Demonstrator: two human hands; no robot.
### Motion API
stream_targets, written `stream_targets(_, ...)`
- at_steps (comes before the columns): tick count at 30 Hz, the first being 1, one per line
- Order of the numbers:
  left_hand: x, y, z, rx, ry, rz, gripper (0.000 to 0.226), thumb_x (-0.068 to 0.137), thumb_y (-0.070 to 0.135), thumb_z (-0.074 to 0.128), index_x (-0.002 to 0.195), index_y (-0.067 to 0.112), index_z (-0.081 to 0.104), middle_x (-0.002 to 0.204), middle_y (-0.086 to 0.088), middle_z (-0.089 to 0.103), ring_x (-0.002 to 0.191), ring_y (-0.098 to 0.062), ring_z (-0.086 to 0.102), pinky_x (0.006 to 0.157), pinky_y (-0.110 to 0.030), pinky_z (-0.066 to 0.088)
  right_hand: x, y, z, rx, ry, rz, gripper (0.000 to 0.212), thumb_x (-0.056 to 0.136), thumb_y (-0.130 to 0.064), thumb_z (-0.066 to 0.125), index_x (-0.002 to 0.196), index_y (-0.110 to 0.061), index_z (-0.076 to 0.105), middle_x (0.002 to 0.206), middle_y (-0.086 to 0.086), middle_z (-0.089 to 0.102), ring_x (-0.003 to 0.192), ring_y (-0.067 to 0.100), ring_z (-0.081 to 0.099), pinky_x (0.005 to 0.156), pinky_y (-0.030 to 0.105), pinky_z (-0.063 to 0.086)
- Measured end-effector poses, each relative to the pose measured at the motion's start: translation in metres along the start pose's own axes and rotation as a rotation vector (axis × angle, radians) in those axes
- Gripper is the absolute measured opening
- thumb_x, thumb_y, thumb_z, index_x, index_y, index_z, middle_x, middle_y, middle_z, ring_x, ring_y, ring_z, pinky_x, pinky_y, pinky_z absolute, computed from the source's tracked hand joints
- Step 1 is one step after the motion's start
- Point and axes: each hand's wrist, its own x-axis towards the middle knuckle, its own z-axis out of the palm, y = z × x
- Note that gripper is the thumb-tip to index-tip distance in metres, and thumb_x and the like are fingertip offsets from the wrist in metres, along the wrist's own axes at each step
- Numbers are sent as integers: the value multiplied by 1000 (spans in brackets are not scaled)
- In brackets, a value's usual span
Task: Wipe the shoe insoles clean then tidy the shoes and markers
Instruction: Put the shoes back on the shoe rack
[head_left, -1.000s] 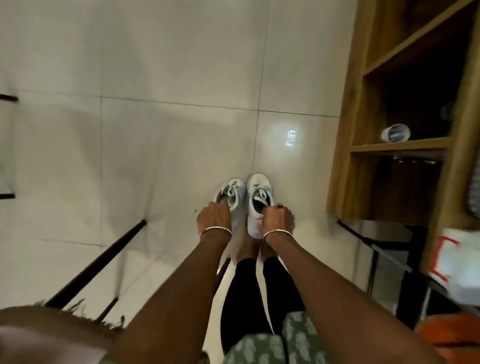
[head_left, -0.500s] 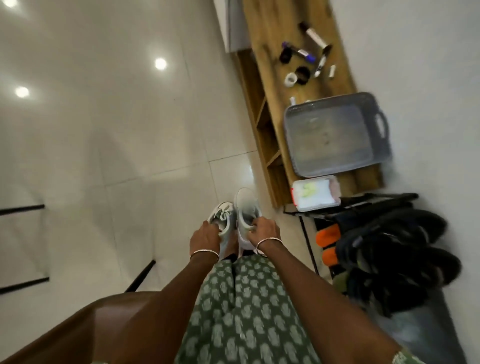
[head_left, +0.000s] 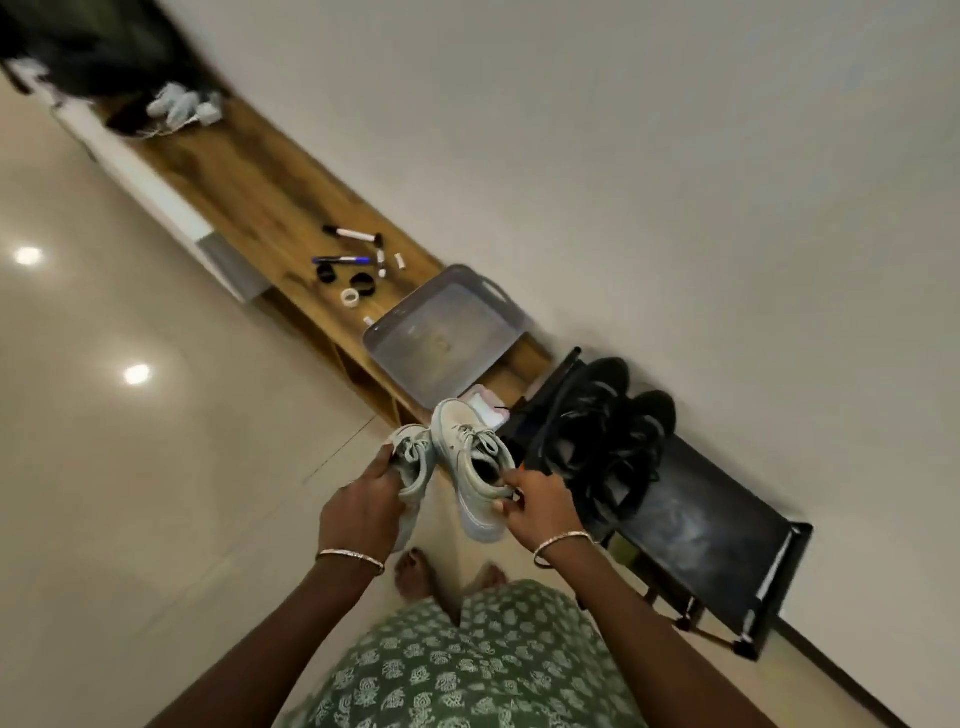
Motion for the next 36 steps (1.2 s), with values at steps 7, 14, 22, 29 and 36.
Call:
stream_targets(7,6,87,-37,-19,144,321,20,66,15,84,74,20,67,146,12,54,55,-30,66,41,-30,43,-56,56,-49,187,352,149,16,81,-20,74,97,-24,74,76,0,72,79,30,68,76,36,53)
stream_targets(14,-12,207,-27,-177,235,585,20,72,19,85,71,17,65,140,7,60,57,-23,66,44,-25,37,-113,129,-97,217,599,319,21,75,-9,78,94,-17,77,82,5,75,80,28,68,69,24,43)
stream_targets(22,-29,326,30,-123,123,644,37,95,29,64,129,14,61,152,8,44,118,-25,57,83,-38,58,-156,219,-123,298,714,547,22,84,-10,73,106,-14,75,97,9,76,91,31,68,84,29,49)
stream_targets(29,-29,386,98,36,8,705,47,85,15,76,128,10,60,148,2,41,130,-26,46,78,-30,60,-158,272,-110,281,675,661,29,86,-3,64,113,-10,72,104,15,74,101,39,65,85,37,50)
stream_targets(36,-14,396,143,153,-55,690,47,85,7,71,130,5,58,151,-4,41,132,-29,46,82,-31,59,-136,295,-85,284,646,709,28,84,2,61,109,-5,71,100,20,71,95,43,64,78,42,52)
